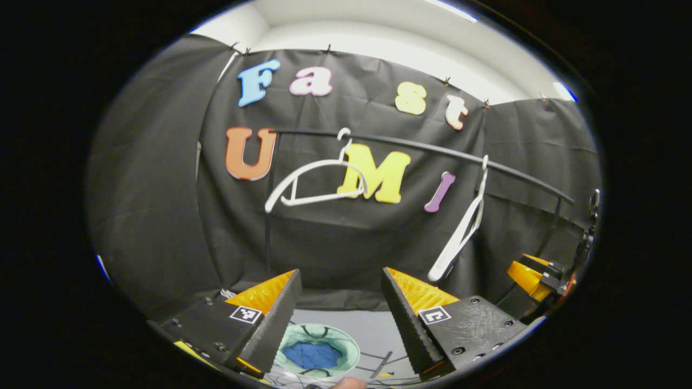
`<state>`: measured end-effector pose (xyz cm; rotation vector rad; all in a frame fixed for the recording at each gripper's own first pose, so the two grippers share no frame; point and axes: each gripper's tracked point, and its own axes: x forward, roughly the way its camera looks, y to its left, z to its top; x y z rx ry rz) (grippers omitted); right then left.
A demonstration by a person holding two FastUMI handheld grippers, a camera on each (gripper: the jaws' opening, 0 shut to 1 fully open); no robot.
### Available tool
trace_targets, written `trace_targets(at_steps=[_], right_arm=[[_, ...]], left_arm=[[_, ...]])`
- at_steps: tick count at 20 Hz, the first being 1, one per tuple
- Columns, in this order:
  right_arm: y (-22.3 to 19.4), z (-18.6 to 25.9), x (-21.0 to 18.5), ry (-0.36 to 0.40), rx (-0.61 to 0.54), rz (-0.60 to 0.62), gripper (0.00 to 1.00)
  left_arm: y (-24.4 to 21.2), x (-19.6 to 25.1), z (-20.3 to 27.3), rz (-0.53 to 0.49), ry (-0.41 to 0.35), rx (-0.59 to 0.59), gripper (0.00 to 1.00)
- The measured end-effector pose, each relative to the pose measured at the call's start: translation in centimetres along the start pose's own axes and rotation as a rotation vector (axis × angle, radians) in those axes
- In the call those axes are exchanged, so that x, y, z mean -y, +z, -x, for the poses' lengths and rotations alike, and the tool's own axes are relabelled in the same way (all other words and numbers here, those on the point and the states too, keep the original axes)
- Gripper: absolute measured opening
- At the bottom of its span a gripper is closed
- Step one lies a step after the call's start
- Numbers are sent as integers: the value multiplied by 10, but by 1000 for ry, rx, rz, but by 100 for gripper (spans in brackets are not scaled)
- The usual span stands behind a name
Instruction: Grasp the clothes on the hanger with both hands and then place them into the laundry hamper below.
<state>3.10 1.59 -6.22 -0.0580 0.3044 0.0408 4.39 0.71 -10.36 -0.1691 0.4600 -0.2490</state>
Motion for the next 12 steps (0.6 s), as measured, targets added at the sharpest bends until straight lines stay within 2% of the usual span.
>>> trace_targets(at_steps=[2,4,6,7,8,9,10,12], right_arm=[[21,-2,3,-1,55,17,76],[50,3,2,11,130,24,92],[74,9,8,2,193,42,94],[83,13,13,-3,225,69,99],[90,18,12,-6,250,95,99],[96,22,11,-6,273,116,95],[104,27,4,7,304,126,99],[115,35,-8,41,361,123,100]], left_arm=[[20,6,14,-43,12,58,85],[33,11,22,-66,20,116,90],[51,13,30,-71,19,172,95],[56,17,37,-70,18,194,97],[64,18,43,-70,22,215,100],[74,21,48,-74,31,240,100],[84,22,54,-82,37,270,100],[102,24,69,-113,55,335,100]])
